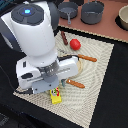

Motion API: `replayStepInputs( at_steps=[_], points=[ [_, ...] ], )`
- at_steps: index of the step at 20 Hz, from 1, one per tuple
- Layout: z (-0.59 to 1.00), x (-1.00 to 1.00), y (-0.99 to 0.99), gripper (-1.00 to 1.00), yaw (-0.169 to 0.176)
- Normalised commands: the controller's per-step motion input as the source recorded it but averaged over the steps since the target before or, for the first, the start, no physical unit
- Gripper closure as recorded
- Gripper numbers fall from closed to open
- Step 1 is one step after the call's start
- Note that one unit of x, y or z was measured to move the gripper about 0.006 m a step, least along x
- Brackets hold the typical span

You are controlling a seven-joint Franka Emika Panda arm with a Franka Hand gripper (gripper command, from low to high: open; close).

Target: Interact with the objects in diverse but meaningful ways.

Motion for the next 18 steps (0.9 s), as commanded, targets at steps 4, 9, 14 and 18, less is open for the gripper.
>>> replayStepInputs(
  at_steps=[4,9,14,18],
  points=[
    [0.47,-0.2,0.25,-1.0,0.0],
    [0.34,-0.54,0.47,-1.0,0.009],
    [0.13,-0.66,0.45,-1.0,0.032],
    [0.08,-0.71,0.44,-1.0,0.042]
  ],
)
